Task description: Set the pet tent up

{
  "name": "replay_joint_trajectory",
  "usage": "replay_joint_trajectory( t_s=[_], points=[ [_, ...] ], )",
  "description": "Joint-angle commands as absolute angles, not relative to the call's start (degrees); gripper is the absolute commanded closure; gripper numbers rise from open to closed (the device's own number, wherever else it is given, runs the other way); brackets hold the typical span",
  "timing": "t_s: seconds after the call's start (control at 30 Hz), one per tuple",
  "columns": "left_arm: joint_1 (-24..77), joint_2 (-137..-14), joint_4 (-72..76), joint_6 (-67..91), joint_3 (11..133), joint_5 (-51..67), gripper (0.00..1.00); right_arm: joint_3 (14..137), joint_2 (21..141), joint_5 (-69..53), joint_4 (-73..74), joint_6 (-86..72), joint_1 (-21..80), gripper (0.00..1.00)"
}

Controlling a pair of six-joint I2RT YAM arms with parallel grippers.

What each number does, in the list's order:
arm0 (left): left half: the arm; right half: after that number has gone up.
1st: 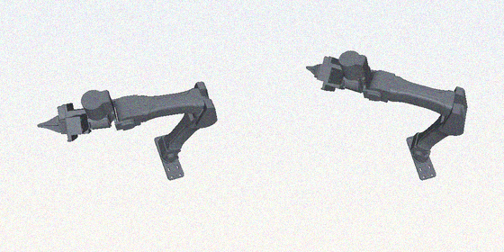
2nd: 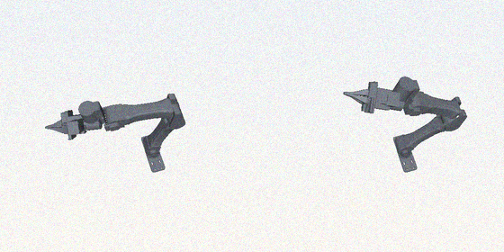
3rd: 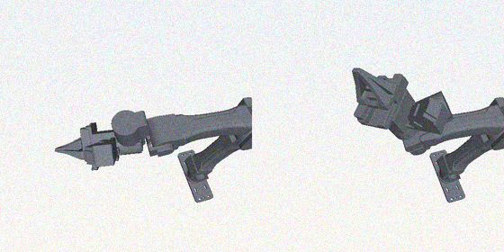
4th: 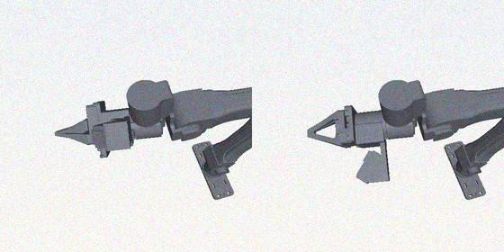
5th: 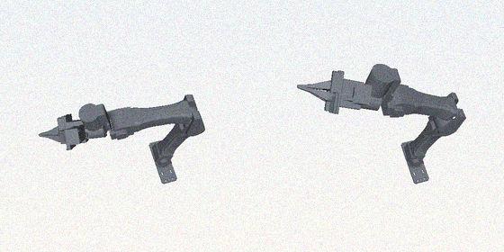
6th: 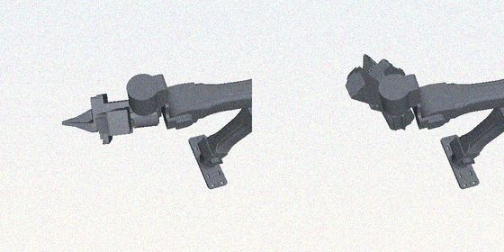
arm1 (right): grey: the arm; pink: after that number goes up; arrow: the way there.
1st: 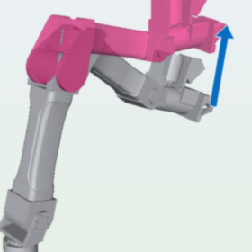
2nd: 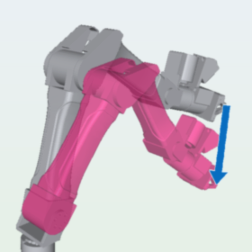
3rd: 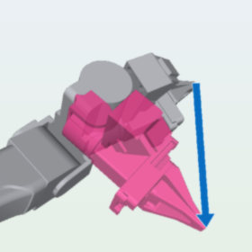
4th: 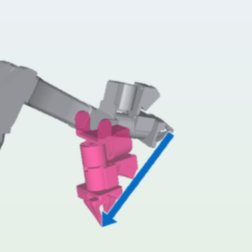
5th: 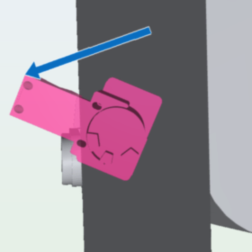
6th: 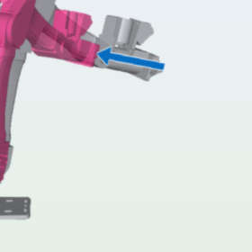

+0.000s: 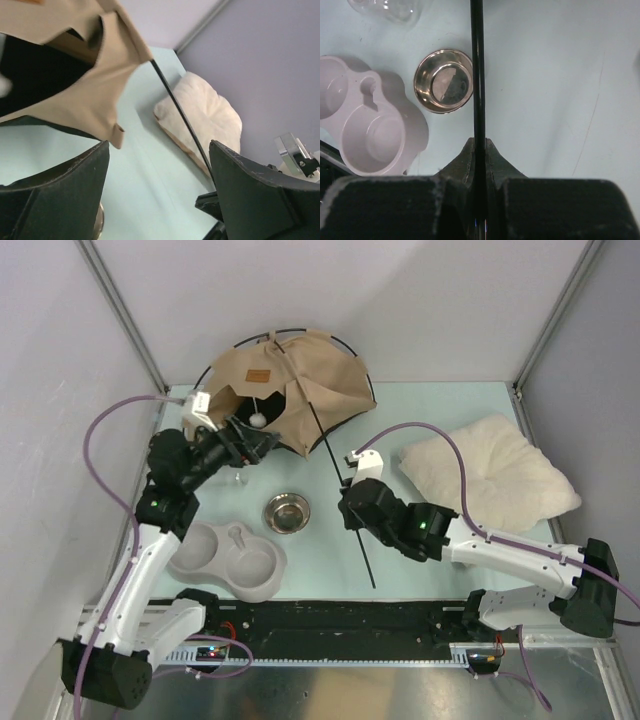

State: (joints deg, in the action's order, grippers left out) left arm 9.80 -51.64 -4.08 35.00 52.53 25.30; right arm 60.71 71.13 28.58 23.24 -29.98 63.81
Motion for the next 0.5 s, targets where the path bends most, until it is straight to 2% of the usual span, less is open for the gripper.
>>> replay_joint_trajectory(
  t_s=[0.0, 0.3, 0.47],
  points=[
    [16.65, -55.26, -0.50, 35.63, 53.68, 21.23, 0.15, 63.96, 71.47, 32.76, 19.12, -33.86, 65.15, 1.00],
    [21.50, -61.64, -0.28, 36.43, 56.16, 17.46, 0.15, 63.98, 72.34, 28.15, 15.99, -30.46, 66.69, 1.00],
    [23.00, -63.07, 3.23, 37.30, 55.28, 18.39, 0.14, 63.97, 72.83, 25.93, 15.33, -28.79, 67.20, 0.94]
  ],
)
